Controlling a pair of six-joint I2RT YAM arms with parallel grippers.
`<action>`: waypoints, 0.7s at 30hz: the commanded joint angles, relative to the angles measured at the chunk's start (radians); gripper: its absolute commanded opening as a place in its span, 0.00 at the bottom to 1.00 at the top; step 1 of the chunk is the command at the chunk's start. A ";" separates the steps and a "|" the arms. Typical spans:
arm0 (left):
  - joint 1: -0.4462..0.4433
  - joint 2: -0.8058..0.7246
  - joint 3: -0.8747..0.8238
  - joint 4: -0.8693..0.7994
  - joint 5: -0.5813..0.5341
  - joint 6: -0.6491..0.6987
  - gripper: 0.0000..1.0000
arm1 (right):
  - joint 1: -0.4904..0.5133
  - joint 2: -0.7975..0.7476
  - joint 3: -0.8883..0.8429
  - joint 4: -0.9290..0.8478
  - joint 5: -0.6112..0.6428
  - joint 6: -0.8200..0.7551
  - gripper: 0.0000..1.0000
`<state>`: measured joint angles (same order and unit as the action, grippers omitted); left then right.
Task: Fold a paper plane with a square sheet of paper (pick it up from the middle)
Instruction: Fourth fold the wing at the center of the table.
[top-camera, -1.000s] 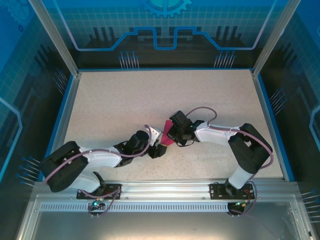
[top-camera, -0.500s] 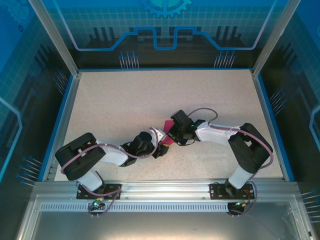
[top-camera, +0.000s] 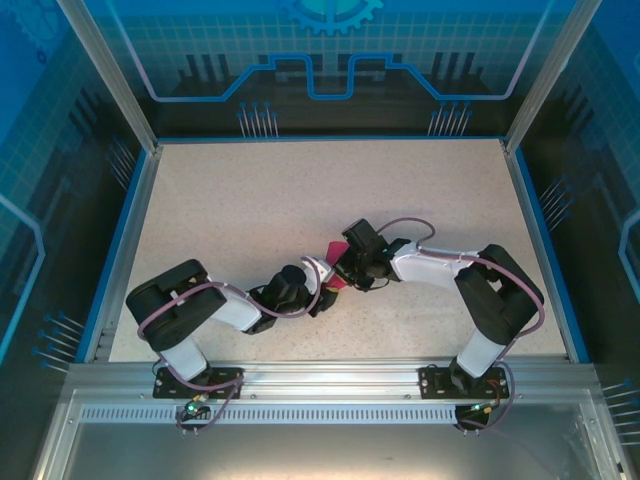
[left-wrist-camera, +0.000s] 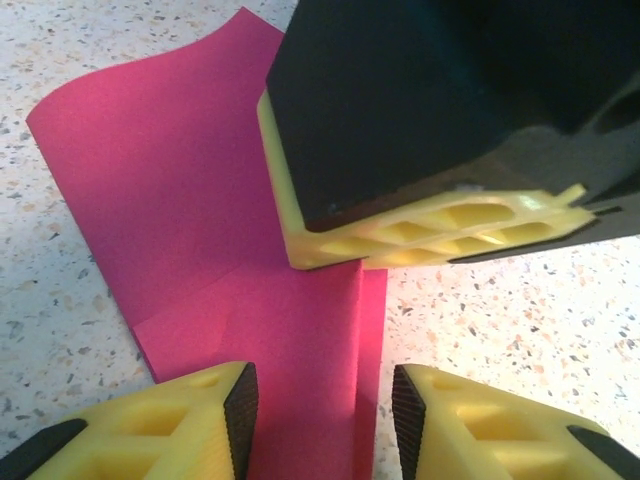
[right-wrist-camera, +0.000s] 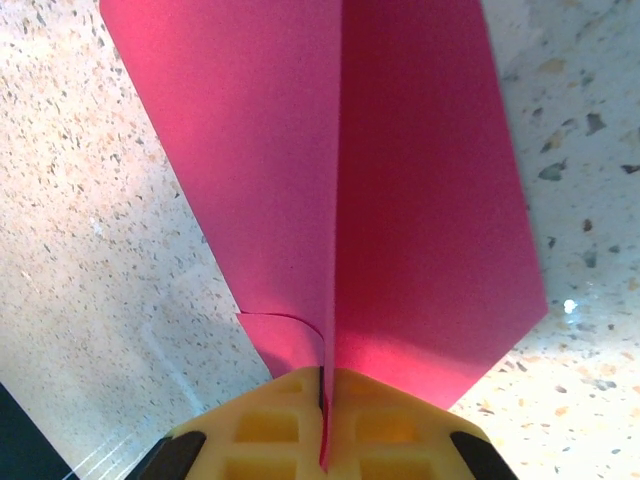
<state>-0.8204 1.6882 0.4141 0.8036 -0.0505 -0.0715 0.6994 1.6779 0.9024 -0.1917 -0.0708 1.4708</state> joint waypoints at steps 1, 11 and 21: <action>-0.008 0.015 -0.006 0.055 -0.045 0.010 0.38 | -0.017 0.015 -0.002 0.008 -0.036 0.028 0.01; -0.008 0.031 -0.018 0.068 -0.098 0.019 0.18 | -0.058 -0.068 -0.066 0.026 -0.066 0.028 0.23; -0.008 0.027 -0.016 0.054 -0.077 -0.042 0.10 | -0.109 -0.215 -0.126 0.005 0.021 -0.250 0.55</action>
<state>-0.8211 1.7077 0.4095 0.8436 -0.1272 -0.0803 0.6067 1.4914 0.8040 -0.1818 -0.0826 1.3590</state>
